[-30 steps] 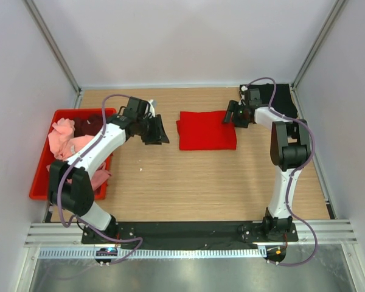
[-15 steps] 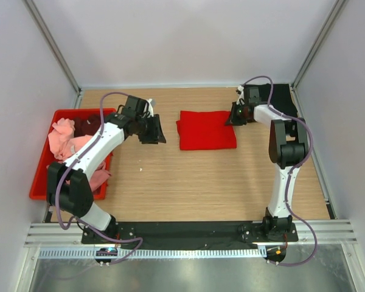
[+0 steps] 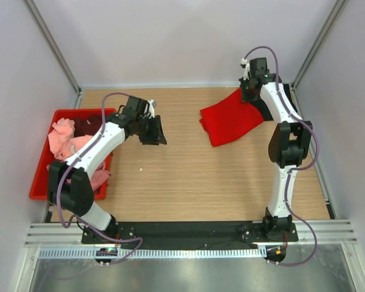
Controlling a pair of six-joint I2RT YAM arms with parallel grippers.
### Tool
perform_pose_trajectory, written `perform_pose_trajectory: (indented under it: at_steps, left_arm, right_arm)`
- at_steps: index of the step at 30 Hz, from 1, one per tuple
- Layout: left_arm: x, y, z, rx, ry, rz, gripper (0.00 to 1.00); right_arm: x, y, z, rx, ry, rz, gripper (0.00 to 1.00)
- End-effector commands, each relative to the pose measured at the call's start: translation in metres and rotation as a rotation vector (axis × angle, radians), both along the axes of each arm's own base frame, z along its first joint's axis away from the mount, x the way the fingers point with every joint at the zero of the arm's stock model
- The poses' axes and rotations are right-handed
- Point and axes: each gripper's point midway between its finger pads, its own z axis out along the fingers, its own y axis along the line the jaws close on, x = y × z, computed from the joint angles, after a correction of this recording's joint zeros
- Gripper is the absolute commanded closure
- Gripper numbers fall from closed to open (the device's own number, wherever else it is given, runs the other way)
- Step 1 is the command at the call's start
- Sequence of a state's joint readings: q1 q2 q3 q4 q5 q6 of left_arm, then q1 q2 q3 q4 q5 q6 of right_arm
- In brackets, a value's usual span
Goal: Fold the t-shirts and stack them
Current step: Neatly place the folded tshirt to the corner
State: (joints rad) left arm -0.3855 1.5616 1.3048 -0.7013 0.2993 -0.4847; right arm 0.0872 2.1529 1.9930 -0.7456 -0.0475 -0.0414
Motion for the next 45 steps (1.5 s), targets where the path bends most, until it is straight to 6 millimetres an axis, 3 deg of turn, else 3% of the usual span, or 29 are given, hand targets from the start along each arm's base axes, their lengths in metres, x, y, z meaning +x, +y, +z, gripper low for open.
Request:
perform_pose_trajectory:
  at_steps: [1,8,9,11,12,16,19,20,22,28,32,33,37,40,45]
  left_arm:
    - [0.0,-0.003,0.004,-0.019,-0.003,-0.035,0.6]
    - [-0.003,-0.002,0.003,-0.015,0.002,-0.044,0.6]
    - [-0.003,-0.003,0.002,-0.015,0.004,-0.045,0.6]
    - [-0.005,-0.002,0.0,-0.016,0.011,-0.045,0.59]
    - [-0.005,-0.003,0.0,-0.018,0.012,-0.045,0.59]
    - [-0.006,-0.007,-0.001,-0.04,0.025,-0.055,0.59]
    - [-0.007,-0.009,-0.002,-0.052,0.032,-0.061,0.59]
    - [-0.008,-0.01,-0.003,-0.054,0.039,-0.062,0.59]
    - [-0.008,-0.012,-0.002,-0.067,0.04,-0.067,0.59]
    - [-0.007,-0.012,-0.007,-0.063,0.05,-0.067,0.59]
    - [-0.006,-0.013,-0.008,-0.066,0.056,-0.068,0.59]
    - [-0.006,-0.014,-0.009,-0.063,0.058,-0.07,0.59]
    - [-0.007,-0.014,-0.01,-0.065,0.062,-0.072,0.59]
    - [-0.007,-0.013,-0.01,-0.059,0.058,-0.069,0.59]
    - [-0.006,-0.011,-0.006,-0.055,0.041,-0.061,0.57]
  right_arm:
    - [0.005,-0.03,0.03,-0.144,-0.02,-0.016,0.99]
    - [0.036,-0.065,0.048,-0.157,-0.067,-0.062,0.99]
    - [0.041,-0.083,0.06,-0.153,-0.098,-0.091,0.99]
    - [0.048,-0.089,0.066,-0.112,-0.127,-0.083,0.99]
    - [0.054,-0.09,0.079,-0.077,-0.171,-0.08,0.99]
    - [0.07,-0.13,0.092,-0.015,-0.262,-0.121,0.99]
    - [0.087,-0.148,0.102,0.095,-0.352,-0.152,0.99]
    - [0.092,-0.166,0.094,0.155,-0.365,-0.176,0.99]
    - [0.108,-0.18,0.092,0.213,-0.423,-0.212,0.99]
    - [0.138,-0.238,0.039,0.264,-0.488,-0.357,0.99]
    - [0.142,-0.251,-0.009,0.308,-0.447,-0.442,0.99]
    - [0.144,-0.255,-0.013,0.303,-0.458,-0.458,0.99]
    - [0.144,-0.265,-0.027,0.297,-0.454,-0.52,0.89]
    - [0.141,-0.267,-0.021,0.299,-0.454,-0.544,0.64]
    - [0.122,-0.262,0.026,0.293,-0.462,-0.557,0.33]
